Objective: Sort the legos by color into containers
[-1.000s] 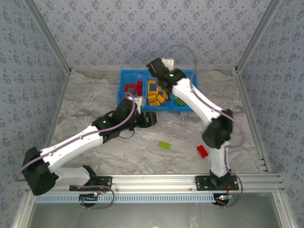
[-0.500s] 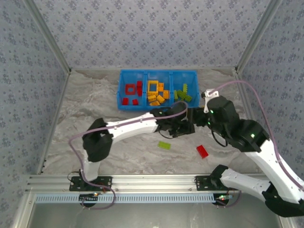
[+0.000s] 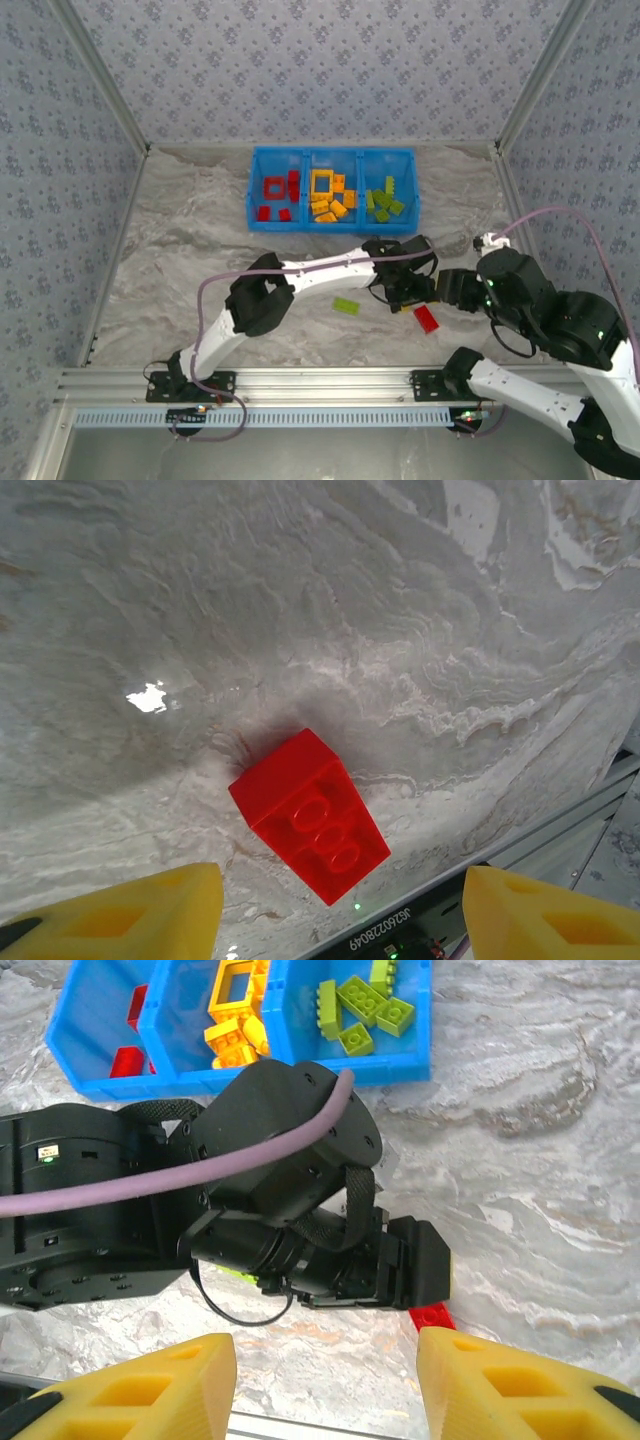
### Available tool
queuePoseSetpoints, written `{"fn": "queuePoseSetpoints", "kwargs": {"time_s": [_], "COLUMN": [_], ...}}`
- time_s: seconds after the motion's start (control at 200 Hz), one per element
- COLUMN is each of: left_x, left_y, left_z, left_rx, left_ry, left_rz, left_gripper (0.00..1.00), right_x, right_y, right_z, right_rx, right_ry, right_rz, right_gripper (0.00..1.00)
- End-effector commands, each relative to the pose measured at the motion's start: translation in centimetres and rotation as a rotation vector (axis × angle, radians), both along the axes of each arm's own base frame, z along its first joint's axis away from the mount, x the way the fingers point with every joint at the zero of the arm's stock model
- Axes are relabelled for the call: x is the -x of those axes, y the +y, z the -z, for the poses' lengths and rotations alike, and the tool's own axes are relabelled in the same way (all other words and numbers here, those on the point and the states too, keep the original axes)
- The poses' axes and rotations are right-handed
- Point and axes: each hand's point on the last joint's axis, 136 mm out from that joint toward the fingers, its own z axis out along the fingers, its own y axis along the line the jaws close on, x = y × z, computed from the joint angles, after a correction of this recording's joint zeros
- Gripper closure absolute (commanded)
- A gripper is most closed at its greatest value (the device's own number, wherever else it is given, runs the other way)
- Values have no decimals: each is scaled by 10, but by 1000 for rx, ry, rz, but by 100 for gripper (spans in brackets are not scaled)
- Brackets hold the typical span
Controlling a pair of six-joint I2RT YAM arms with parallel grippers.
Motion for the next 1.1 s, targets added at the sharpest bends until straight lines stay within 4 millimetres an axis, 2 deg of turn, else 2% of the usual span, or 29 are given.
{"fn": "queuePoseSetpoints", "kwargs": {"time_s": [0.0, 0.105, 0.325, 0.485, 0.884, 1.094], "left_x": [30, 33, 43, 54, 42, 36], "left_y": [8, 7, 15, 10, 14, 15], "left_z": [5, 10, 26, 33, 42, 48], "left_rx": [-142, -172, -265, -291, -348, -392], "left_ry": [341, 353, 396, 426, 400, 369], "left_rz": [-303, -322, -370, -388, -502, -516], "left_gripper": [35, 36, 40, 40, 42, 48], "right_x": [2, 1, 3, 5, 7, 7], "right_y": [-7, -5, -15, -22, -26, -26], "right_z": [11, 7, 0, -5, -6, -7], "right_rx": [31, 21, 14, 3, -5, -16], "right_ry": [41, 24, -16, -47, -66, -71], "right_rz": [41, 29, 50, 61, 69, 72], "right_gripper": [48, 48, 48, 48, 48, 49]}}
